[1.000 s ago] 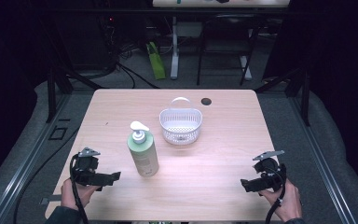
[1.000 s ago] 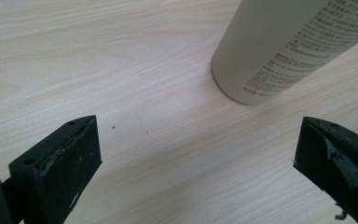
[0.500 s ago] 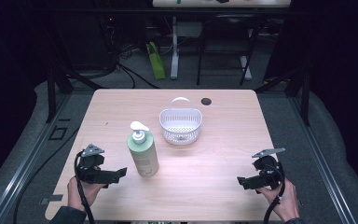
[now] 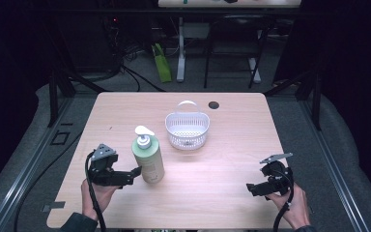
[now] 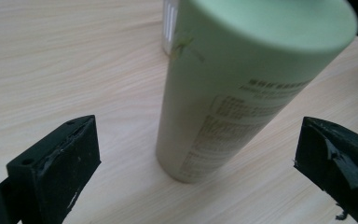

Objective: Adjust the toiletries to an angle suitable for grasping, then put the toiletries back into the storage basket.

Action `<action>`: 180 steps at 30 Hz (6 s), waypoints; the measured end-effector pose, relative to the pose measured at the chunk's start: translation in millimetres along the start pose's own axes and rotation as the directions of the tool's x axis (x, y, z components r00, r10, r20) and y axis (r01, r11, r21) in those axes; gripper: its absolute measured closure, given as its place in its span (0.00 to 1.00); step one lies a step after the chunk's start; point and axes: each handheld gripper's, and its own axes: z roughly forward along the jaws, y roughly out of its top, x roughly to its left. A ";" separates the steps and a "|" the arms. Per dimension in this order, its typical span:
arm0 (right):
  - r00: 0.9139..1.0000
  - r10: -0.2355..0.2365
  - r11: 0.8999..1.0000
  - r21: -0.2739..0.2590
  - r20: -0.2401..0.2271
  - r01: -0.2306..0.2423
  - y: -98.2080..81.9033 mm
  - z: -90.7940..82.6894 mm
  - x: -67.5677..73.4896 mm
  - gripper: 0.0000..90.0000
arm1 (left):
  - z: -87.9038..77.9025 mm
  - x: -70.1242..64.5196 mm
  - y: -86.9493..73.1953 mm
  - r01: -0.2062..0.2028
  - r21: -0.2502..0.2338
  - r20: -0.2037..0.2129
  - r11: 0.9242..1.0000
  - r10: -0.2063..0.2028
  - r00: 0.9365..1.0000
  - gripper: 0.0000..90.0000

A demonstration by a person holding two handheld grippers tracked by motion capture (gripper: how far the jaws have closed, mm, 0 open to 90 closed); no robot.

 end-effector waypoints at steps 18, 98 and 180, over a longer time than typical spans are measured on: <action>1.000 -0.014 1.000 -0.006 0.011 0.014 0.6 -1.4 0.0 0.00 | 38.1 -26.3 15.8 -0.039 -0.086 -0.054 0.995 0.035 0.998 0.08; 0.997 -0.077 0.997 0.020 0.009 0.077 -1.7 5.8 -0.2 0.00 | 23.7 -11.1 46.8 -0.143 -0.220 0.124 0.965 0.173 0.977 0.00; 0.995 -0.094 0.995 0.022 0.029 0.093 -1.8 6.4 0.0 0.02 | 13.7 -19.5 60.4 -0.157 -0.437 0.053 0.886 0.199 0.979 0.75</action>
